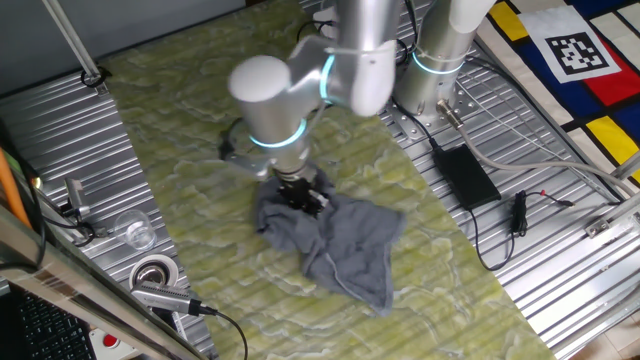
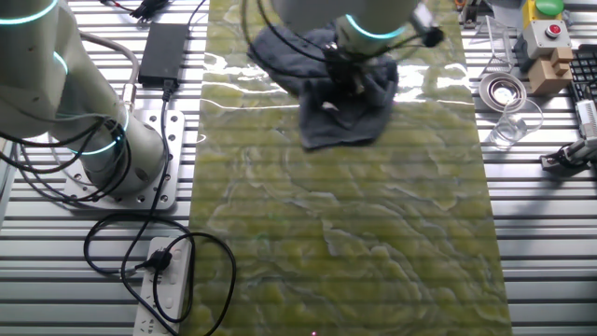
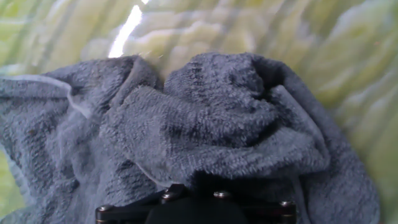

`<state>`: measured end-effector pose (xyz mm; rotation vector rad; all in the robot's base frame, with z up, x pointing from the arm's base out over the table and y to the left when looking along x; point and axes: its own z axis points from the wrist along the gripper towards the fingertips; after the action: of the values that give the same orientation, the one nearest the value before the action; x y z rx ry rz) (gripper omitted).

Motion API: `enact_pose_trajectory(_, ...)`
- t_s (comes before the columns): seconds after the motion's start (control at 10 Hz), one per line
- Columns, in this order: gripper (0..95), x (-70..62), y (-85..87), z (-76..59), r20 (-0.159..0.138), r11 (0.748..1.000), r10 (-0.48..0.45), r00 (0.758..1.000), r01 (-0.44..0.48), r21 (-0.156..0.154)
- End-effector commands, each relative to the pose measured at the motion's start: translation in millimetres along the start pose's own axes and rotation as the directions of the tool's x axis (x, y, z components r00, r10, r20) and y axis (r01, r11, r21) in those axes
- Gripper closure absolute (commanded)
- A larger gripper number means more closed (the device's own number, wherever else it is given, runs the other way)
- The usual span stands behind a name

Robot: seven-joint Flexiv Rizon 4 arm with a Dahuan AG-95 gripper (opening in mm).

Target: Clean the table with a cloth

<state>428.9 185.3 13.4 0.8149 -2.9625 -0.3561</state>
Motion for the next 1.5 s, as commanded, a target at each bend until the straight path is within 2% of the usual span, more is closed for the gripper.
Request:
enact_pose_trajectory(0.1, 95.0, -1.4, 30.4, 6.2, 0.001, 0.998, 0.069, 0.998, -0.069, 0.007)
enact_pose_trajectory(0.3, 95.0, -10.8, 45.3, 8.5, 0.003, 0.994, 0.111, 0.994, -0.112, 0.008)
enact_pose_trajectory(0.5, 95.0, -28.1, 55.6, 12.8, 0.018, 0.988, 0.152, 0.988, -0.152, 0.012)
enact_pose_trajectory(0.8, 95.0, -56.4, 62.1, 25.2, 0.052, 0.983, 0.183, 0.982, -0.184, 0.023)
enact_pose_trajectory(0.9, 95.0, -66.4, 56.2, 21.9, 0.032, 0.985, 0.168, 0.985, -0.169, 0.022)
enact_pose_trajectory(1.0, 95.0, -74.6, 46.7, 13.8, 0.023, 0.988, 0.152, 0.988, -0.153, 0.022)
enact_pose_trajectory(1.1, 95.0, -84.7, 36.1, 3.6, 0.005, 0.990, 0.140, 0.990, -0.140, 0.009)
enact_pose_trajectory(1.3, 95.0, -99.7, 17.8, -5.7, -0.010, 0.996, 0.080, 0.997, -0.079, 0.051)
enact_pose_trajectory(1.4, 95.0, -106.0, 0.3, -9.6, -0.014, 0.998, 0.043, 0.999, -0.042, 0.056)
enact_pose_trajectory(1.5, 95.0, -107.5, -6.7, -11.2, -0.016, 0.998, 0.033, 0.999, -0.032, 0.056)
